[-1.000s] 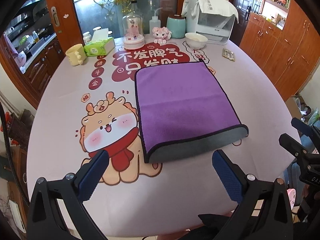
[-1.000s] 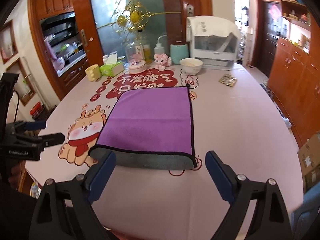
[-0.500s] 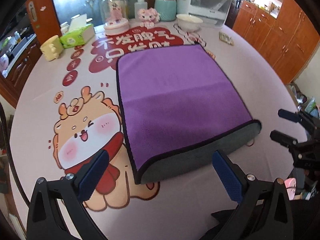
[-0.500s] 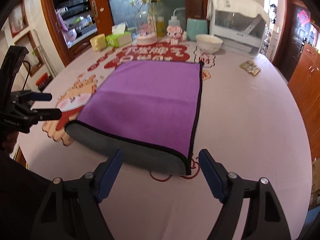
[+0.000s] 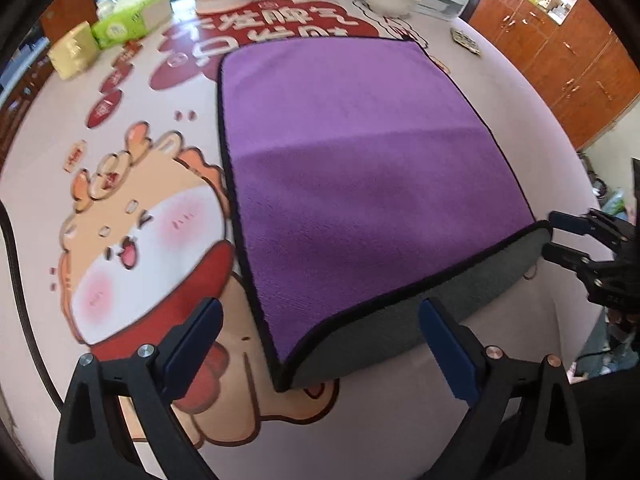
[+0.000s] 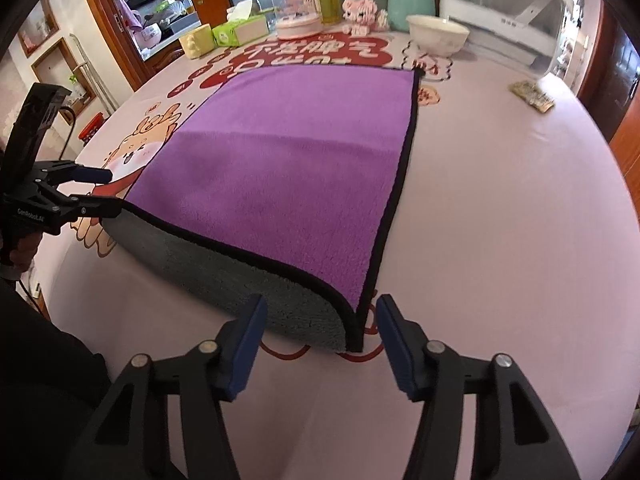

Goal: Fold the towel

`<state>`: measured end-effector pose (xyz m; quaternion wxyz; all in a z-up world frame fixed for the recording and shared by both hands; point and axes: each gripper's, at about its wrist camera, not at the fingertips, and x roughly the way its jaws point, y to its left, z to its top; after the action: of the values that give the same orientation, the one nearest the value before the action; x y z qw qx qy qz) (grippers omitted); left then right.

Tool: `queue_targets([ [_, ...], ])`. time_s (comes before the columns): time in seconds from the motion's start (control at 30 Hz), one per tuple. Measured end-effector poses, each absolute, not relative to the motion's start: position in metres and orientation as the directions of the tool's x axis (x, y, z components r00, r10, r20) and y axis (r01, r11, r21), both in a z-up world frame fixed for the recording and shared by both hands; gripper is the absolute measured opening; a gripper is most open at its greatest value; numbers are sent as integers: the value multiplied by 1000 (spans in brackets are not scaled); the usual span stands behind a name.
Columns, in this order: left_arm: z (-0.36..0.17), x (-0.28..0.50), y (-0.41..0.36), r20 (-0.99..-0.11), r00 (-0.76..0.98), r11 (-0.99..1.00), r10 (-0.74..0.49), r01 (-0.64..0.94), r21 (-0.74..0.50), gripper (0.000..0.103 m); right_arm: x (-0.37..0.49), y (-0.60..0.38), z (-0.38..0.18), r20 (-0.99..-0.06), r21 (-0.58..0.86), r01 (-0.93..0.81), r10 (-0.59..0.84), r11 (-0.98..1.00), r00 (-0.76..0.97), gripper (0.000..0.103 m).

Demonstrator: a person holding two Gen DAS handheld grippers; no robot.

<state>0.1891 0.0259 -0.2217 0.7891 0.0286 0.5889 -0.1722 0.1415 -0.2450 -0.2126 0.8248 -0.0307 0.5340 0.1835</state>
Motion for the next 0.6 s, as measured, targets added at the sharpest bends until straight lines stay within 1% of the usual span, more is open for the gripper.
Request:
queue_targets([
  [0.1, -228, 189, 26, -943, 227, 939, -244, 297, -171, 97, 146, -244, -217, -895, 165, -336, 284, 927, 343, 48],
  [0.13, -229, 190, 27, -944, 220, 940, -248, 291, -179, 96, 146, -244, -218, -897, 165, -338, 284, 927, 339, 47],
  [0.17, -231, 189, 28, -943, 214, 939, -255, 288, -189, 92, 147, -243, -219, -899, 166, -340, 284, 926, 333, 45],
  [0.33, -236, 190, 29, -943, 181, 932, -279, 286, -221, 83, 147, -241, -222, -906, 163, -345, 279, 924, 319, 37],
  [0.4, -237, 191, 29, -942, 174, 931, -286, 285, -230, 77, 146, -241, -223, -908, 156, -342, 270, 927, 319, 33],
  [0.5, -239, 193, 28, -942, 182, 933, -284, 279, -227, 71, 145, -242, -222, -910, 146, -335, 259, 931, 325, 29],
  [0.57, -237, 190, 31, -939, 188, 934, -288, 273, -232, 64, 144, -242, -221, -909, 140, -333, 254, 933, 330, 26],
  [0.6, -236, 189, 32, -937, 192, 934, -292, 268, -236, 62, 144, -242, -221, -910, 135, -334, 251, 933, 332, 25],
])
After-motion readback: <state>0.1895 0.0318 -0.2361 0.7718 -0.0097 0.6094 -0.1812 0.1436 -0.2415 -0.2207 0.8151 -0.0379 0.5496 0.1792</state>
